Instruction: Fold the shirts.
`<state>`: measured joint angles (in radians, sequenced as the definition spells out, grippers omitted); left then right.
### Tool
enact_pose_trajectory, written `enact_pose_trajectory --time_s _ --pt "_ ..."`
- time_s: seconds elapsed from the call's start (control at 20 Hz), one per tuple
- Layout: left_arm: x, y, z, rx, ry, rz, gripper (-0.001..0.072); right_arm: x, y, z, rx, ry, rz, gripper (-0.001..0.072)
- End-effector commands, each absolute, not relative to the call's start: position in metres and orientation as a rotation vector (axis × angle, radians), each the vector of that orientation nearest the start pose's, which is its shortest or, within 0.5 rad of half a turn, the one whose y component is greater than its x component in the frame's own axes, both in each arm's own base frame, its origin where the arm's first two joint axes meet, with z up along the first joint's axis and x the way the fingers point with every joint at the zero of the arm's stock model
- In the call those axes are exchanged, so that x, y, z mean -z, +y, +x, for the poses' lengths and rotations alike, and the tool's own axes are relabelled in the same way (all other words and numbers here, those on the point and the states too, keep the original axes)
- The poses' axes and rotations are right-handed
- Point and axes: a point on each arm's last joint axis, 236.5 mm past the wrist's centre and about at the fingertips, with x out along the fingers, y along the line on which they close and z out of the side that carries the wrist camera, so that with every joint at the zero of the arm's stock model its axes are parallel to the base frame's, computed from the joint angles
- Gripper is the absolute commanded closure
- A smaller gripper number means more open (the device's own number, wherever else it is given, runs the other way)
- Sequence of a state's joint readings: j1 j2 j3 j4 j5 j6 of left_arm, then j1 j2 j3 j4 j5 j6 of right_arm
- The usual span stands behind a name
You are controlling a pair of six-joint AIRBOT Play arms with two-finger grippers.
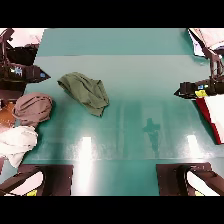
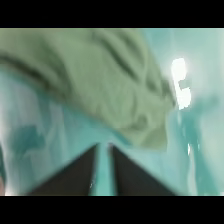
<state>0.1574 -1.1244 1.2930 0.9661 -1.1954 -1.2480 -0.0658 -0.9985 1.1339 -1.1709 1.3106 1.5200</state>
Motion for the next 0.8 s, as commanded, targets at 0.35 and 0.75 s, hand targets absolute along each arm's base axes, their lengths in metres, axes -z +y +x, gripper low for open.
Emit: enact_pose_trajectory --time_s 0.35,0.75 --pt "0.002 -0.101 0.43 0.405 1.194 -0.582 0.0125 -0.107 0.066 0.337 -0.246 1.11 0.314 0.0693" --pt "0.035 -0.149 0.454 0.406 1.149 -0.533 0.023 -0.107 0.066 0.338 -0.245 1.11 0.314 0.0693"
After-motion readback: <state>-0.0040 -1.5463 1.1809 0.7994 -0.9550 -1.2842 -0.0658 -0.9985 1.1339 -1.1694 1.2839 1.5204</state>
